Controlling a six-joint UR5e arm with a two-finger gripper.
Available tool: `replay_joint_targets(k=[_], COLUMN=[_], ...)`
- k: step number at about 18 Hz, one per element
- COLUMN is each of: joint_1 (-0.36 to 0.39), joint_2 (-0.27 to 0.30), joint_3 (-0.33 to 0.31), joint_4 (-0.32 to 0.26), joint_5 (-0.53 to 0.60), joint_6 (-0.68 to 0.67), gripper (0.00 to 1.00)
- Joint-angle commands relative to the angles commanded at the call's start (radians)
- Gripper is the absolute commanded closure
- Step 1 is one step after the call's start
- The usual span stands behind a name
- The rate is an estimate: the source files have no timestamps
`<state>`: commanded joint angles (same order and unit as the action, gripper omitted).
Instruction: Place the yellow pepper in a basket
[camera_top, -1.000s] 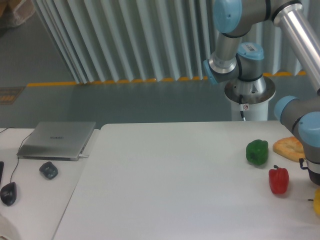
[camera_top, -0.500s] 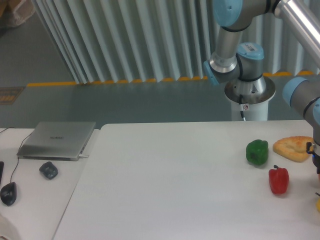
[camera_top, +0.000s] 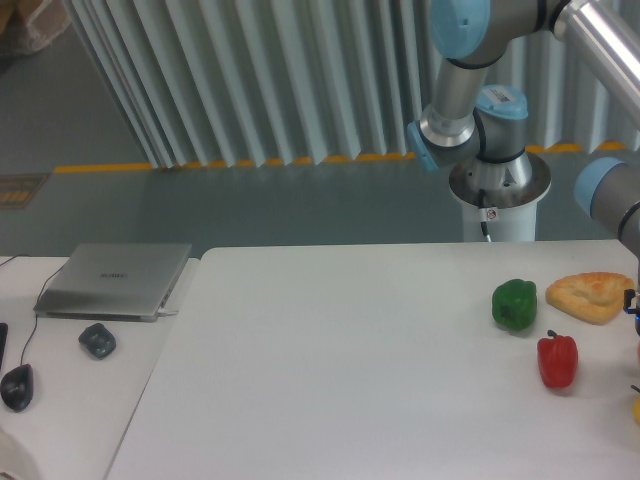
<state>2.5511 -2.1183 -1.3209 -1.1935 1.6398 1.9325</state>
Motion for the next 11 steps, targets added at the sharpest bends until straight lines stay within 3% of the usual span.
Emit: replay_joint_targets(k=[4,11], joint_1=[-0.019,0.003], joint_2=[-0.022,-0.002], joint_3=[0.009,-0.026], joint_4=[-0.003,-0.011], joint_5=[0.012,0.084], joint_6=[0.091,0.23], gripper=[0.0,0.0])
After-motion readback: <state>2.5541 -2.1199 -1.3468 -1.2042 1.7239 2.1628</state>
